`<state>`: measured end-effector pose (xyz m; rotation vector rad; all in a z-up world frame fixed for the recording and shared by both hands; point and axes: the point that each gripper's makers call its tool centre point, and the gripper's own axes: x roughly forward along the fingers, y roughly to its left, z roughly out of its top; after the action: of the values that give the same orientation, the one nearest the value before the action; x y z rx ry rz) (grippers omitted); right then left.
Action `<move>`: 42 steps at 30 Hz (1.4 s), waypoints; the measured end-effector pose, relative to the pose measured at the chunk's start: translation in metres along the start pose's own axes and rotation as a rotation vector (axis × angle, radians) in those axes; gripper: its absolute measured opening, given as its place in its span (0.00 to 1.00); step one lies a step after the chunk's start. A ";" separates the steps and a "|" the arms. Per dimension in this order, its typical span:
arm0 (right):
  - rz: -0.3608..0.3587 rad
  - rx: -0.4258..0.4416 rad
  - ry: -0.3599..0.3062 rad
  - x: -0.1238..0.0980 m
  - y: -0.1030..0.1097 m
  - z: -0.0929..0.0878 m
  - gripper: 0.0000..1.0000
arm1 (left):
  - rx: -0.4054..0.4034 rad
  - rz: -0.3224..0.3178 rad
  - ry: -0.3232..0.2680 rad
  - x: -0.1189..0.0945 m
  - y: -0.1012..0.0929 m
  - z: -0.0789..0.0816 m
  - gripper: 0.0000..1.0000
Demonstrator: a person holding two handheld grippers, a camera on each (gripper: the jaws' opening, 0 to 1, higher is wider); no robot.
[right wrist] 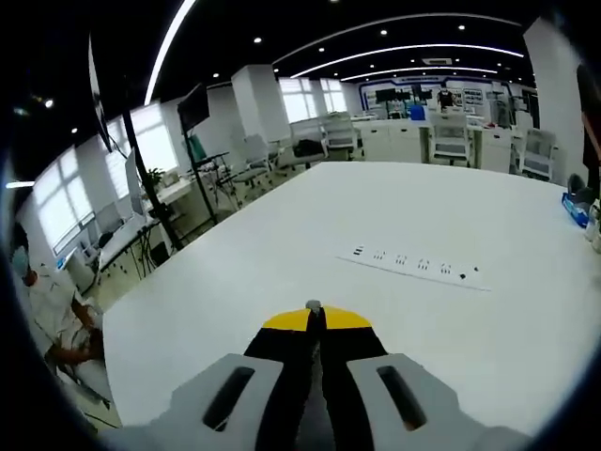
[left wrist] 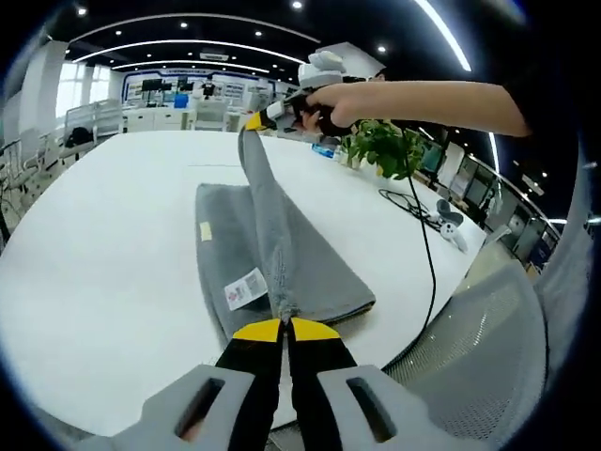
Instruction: Fold the towel on the table until its edges align and the towel forms a compact rectangular stack.
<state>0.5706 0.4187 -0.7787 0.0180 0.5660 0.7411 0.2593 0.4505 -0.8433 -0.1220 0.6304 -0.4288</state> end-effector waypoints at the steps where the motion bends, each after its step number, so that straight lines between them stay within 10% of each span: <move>1: 0.000 0.001 0.003 0.001 0.000 -0.001 0.00 | -0.013 0.003 -0.002 0.001 0.002 -0.002 0.02; 42: 0.000 0.027 0.135 0.083 0.012 -0.058 0.00 | -0.283 0.031 0.069 0.024 0.038 -0.057 0.01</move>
<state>0.5844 0.4707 -0.8654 -0.0071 0.7048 0.7381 0.2562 0.4753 -0.9111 -0.3670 0.7575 -0.3129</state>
